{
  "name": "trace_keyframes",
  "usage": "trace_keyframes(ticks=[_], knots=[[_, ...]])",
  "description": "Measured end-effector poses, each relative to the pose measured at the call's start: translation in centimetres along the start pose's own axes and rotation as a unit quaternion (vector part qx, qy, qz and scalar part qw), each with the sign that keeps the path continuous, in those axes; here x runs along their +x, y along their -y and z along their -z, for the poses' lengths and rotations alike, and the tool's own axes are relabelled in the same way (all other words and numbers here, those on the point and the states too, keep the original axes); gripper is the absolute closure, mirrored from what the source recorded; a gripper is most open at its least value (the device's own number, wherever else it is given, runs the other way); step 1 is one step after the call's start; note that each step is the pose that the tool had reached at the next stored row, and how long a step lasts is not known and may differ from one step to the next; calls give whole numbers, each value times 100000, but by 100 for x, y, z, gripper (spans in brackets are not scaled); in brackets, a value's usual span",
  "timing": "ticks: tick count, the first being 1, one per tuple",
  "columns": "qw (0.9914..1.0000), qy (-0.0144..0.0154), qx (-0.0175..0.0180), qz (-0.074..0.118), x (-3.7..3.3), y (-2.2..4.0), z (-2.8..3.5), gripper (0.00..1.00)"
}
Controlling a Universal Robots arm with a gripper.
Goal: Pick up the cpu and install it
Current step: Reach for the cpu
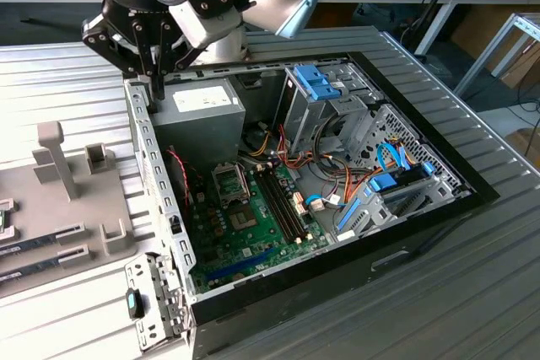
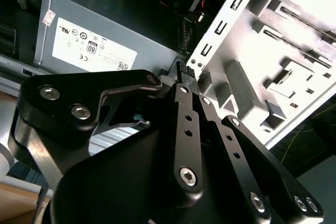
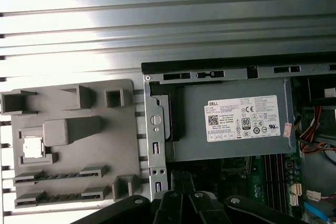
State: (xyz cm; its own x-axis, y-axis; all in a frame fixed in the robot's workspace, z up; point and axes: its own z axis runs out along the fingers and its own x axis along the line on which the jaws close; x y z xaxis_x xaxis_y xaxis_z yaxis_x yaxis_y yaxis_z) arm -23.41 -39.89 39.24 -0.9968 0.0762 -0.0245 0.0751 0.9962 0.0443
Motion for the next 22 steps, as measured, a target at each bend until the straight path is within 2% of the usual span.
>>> trace_keyframes(ticks=[22], knots=[[100000, -2, -1, 2, 236, 18, 2, 89]])
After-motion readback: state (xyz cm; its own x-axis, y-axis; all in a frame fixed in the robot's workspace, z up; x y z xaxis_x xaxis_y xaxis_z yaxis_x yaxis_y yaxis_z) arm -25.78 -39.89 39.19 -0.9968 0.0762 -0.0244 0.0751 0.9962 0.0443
